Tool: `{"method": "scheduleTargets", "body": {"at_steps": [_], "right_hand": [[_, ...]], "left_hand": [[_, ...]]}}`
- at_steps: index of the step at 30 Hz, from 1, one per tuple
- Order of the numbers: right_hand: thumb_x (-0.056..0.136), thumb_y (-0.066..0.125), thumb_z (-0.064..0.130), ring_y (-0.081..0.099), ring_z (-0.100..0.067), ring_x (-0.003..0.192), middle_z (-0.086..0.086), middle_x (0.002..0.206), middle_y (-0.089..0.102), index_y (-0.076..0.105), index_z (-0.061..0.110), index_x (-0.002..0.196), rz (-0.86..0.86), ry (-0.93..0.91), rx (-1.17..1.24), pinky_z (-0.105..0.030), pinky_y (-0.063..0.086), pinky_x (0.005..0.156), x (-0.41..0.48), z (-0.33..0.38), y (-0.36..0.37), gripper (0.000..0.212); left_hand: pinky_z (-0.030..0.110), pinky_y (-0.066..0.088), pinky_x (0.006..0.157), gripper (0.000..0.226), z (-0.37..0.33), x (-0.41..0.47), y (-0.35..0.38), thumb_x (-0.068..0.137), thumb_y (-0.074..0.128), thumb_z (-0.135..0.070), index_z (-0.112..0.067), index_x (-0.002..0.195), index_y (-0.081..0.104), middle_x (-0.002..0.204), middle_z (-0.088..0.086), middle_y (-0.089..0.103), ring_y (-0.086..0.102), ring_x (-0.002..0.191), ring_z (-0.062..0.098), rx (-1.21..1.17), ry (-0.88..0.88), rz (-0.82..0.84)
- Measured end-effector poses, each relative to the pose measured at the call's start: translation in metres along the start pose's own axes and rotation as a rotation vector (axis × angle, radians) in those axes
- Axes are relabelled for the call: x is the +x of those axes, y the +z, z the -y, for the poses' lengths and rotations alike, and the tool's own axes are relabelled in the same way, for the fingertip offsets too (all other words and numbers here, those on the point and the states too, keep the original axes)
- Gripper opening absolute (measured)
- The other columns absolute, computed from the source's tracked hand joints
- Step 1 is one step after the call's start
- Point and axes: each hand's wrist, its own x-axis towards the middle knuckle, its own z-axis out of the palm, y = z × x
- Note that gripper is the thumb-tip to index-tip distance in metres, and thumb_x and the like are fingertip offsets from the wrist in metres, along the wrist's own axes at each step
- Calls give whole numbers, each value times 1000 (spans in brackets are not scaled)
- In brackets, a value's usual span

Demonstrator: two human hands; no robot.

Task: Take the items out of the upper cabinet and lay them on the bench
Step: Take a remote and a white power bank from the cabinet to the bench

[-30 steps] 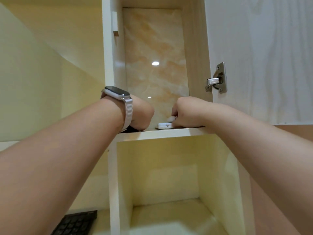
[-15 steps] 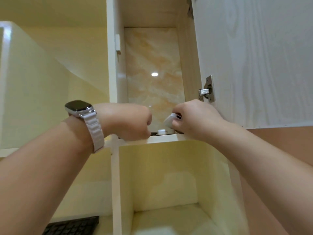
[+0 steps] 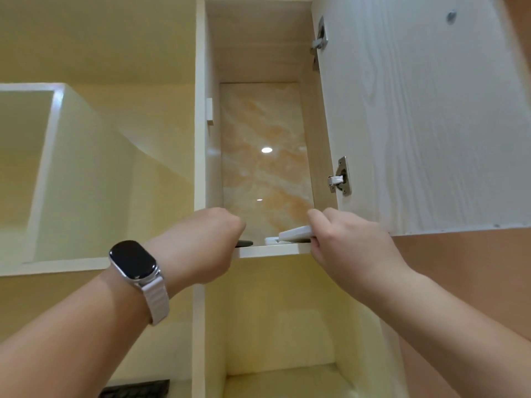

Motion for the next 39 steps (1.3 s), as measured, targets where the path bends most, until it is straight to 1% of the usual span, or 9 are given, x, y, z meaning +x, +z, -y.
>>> {"method": "scheduleTargets", "body": {"at_steps": [6, 10, 15, 19, 22, 26, 30, 34, 39], "right_hand": [[72, 63, 8, 51, -27, 51, -3, 63, 53, 60, 9, 70, -173, 6, 51, -26, 28, 37, -25, -1, -10, 4], [73, 60, 8, 55, -27, 56, -5, 71, 58, 64, 6, 81, -273, 145, 162, -31, 41, 35, -44, 2, -10, 10], [64, 76, -4, 53, -31, 56, -6, 78, 55, 65, 6, 96, -131, 301, 293, -31, 41, 44, -66, 7, 6, 35], [77, 69, 4, 49, -25, 64, 1, 79, 52, 56, 21, 87, 15, 571, 585, -34, 39, 50, -81, 23, 2, 24], [79, 67, 10, 50, -11, 57, 2, 69, 57, 52, 26, 76, 84, 746, 910, -20, 39, 50, -95, 32, -4, 22], [71, 67, 16, 49, -6, 50, 3, 63, 58, 59, 20, 79, 315, 876, 1174, -25, 42, 51, -113, 40, -12, 12], [61, 60, 25, 58, -12, 66, -4, 75, 64, 61, 21, 88, 467, 916, 1226, -29, 48, 61, -136, 50, -20, 27], [72, 62, 16, 60, -12, 72, 4, 79, 61, 58, 23, 95, 536, 877, 1205, -27, 49, 64, -158, 57, -34, 25], [78, 64, 10, 65, -6, 98, 8, 108, 65, 50, 40, 116, 568, 1015, 1114, -28, 57, 80, -193, 75, -57, 50]], "left_hand": [[33, 47, 62, 13, 12, -26, 12, 92, 47, -9, -18, 83, 51, 84, -2, 43, 50, 73, 19, -108, -87, -183], [33, 46, 63, 11, 5, -47, 27, 97, 41, -22, -21, 98, 52, 84, -4, 45, 53, 70, 19, -316, -170, -300], [39, 48, 66, 15, -13, -59, 42, 97, 47, -24, -18, 109, 53, 83, -1, 62, 58, 74, 23, -538, -231, -410], [37, 47, 64, 24, -30, -71, 50, 96, 50, -24, -24, 120, 53, 88, -5, 64, 58, 77, 22, -667, -234, -442], [36, 49, 65, 25, -41, -82, 56, 94, 52, -25, -32, 118, 54, 82, -13, 62, 57, 73, 15, -813, -284, -417], [29, 43, 55, 17, -59, -102, 67, 93, 54, -28, -40, 104, 55, 65, -12, 59, 52, 59, 8, -1010, -340, -349], [28, 39, 52, 17, -78, -122, 78, 93, 55, -28, -43, 100, 54, 71, -14, 60, 50, 54, 8, -1169, -338, -281], [38, 48, 56, 19, -91, -144, 96, 92, 57, -27, -45, 97, 56, 80, -4, 64, 58, 60, 18, -1326, -342, -194], [41, 48, 57, 28, -102, -174, 132, 91, 60, -21, -48, 97, 59, 76, 0, 67, 59, 58, 23, -1541, -328, -12]]}}
